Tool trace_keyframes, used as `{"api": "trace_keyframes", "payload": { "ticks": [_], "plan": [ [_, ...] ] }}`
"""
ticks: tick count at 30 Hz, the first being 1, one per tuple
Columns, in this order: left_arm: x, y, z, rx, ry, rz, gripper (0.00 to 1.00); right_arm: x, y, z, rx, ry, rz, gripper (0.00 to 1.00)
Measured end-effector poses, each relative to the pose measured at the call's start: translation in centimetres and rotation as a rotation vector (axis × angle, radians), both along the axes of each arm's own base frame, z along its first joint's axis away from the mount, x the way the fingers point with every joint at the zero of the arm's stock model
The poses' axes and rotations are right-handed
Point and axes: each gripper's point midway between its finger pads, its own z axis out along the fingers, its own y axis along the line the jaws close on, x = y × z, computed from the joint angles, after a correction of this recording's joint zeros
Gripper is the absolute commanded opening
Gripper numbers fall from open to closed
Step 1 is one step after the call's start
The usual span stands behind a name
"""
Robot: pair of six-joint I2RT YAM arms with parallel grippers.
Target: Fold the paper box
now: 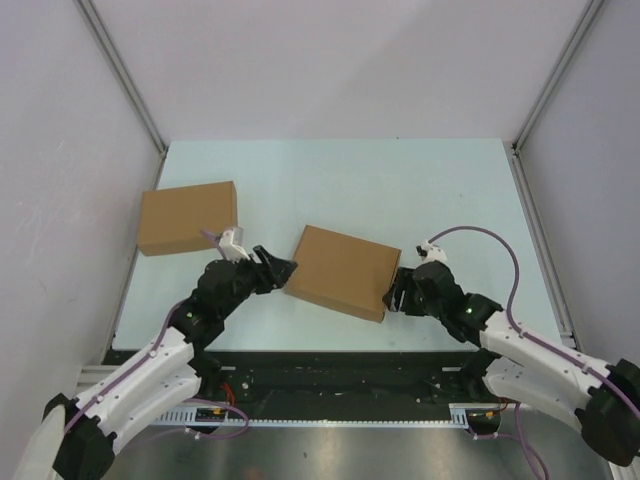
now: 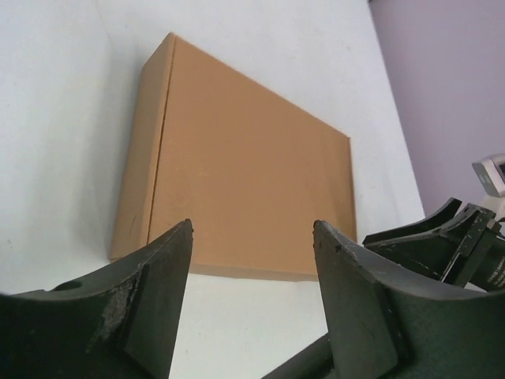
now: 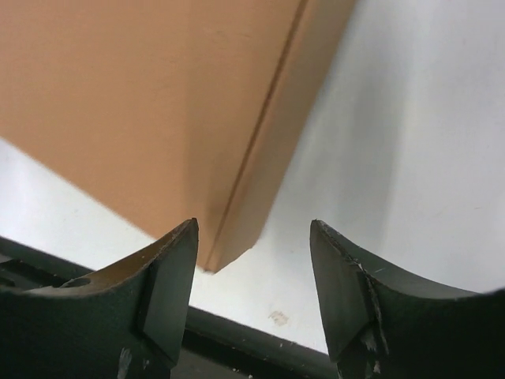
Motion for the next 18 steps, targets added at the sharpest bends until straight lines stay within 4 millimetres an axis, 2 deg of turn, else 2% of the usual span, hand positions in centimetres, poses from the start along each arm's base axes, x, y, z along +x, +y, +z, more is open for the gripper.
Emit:
{"api": "trace_keyframes", "payload": {
  "ticks": [3,9,14,18],
  "plan": [
    [0.9,0.2,-1.9,0.035,0.052,0.021,0.69,1.0,-0.6,-1.9,-0.010,0.070,-0.029,0.65],
    [2.1,1.1,-8.0,0.142,0.240,0.072,0.69,4.0,-0.5,-2.3,0.084,0.087,-0.056,0.63],
    [3.6,0.7,-9.9,0.170,0.301,0.078,0.66,6.4,0.0,-2.5,0.157,0.083,-0.059,0.61],
    [5.9,0.7,-9.9,0.142,0.294,0.105,0.66,9.3,0.2,-2.6,0.193,0.076,-0.071,0.61]
  ]
}}
